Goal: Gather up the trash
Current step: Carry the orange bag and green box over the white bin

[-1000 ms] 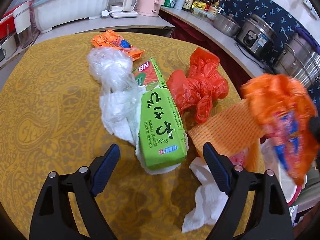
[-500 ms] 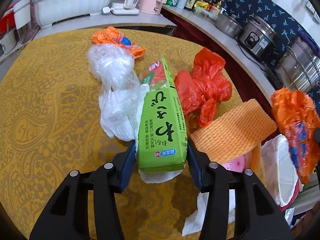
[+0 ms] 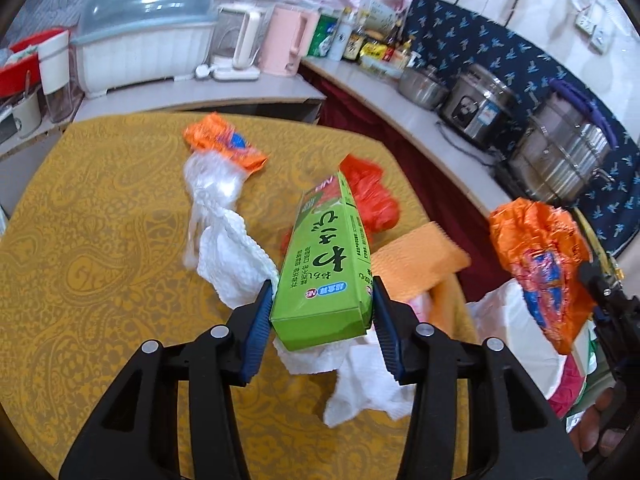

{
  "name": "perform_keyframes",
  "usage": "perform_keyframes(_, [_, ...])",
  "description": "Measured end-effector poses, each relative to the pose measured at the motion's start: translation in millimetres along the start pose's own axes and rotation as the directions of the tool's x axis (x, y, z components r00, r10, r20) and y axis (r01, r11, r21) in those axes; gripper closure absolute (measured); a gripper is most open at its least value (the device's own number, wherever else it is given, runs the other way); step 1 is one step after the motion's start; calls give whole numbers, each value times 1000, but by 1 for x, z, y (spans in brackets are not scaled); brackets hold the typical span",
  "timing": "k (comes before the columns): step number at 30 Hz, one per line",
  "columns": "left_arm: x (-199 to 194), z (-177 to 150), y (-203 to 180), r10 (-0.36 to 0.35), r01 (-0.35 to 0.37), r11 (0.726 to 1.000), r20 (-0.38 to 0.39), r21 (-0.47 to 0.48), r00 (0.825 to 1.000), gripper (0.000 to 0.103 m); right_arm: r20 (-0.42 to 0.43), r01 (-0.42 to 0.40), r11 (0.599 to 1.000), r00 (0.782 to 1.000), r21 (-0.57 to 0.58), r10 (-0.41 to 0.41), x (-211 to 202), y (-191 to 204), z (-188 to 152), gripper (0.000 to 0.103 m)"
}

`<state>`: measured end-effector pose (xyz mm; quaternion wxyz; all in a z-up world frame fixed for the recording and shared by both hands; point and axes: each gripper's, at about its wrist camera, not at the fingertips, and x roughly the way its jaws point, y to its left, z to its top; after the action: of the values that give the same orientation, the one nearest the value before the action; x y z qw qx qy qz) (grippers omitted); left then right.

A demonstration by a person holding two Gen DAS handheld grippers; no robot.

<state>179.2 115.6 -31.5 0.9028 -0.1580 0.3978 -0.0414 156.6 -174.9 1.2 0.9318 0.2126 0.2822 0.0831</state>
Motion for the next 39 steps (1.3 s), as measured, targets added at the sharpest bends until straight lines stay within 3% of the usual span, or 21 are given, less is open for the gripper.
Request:
perform_keyframes(11, [-35, 2, -69, -104, 98, 990, 57, 106, 993, 59, 87, 61, 995, 994, 81, -67, -53, -53, 14, 83])
perform_keyframes(19, [-34, -5, -152, -203, 188, 955, 43, 230, 978, 60, 116, 141, 976, 980, 164, -161, -85, -113, 10, 83])
perform_keyframes(30, [11, -46, -272, -311, 322, 873, -89, 366, 946, 63, 81, 267, 915, 949, 302, -304, -105, -213, -10, 83])
perform_keyframes(39, [57, -69, -312, -283, 326, 858, -165, 397, 945, 64, 35, 307, 891, 941, 334, -337, -95, -249, -25, 83])
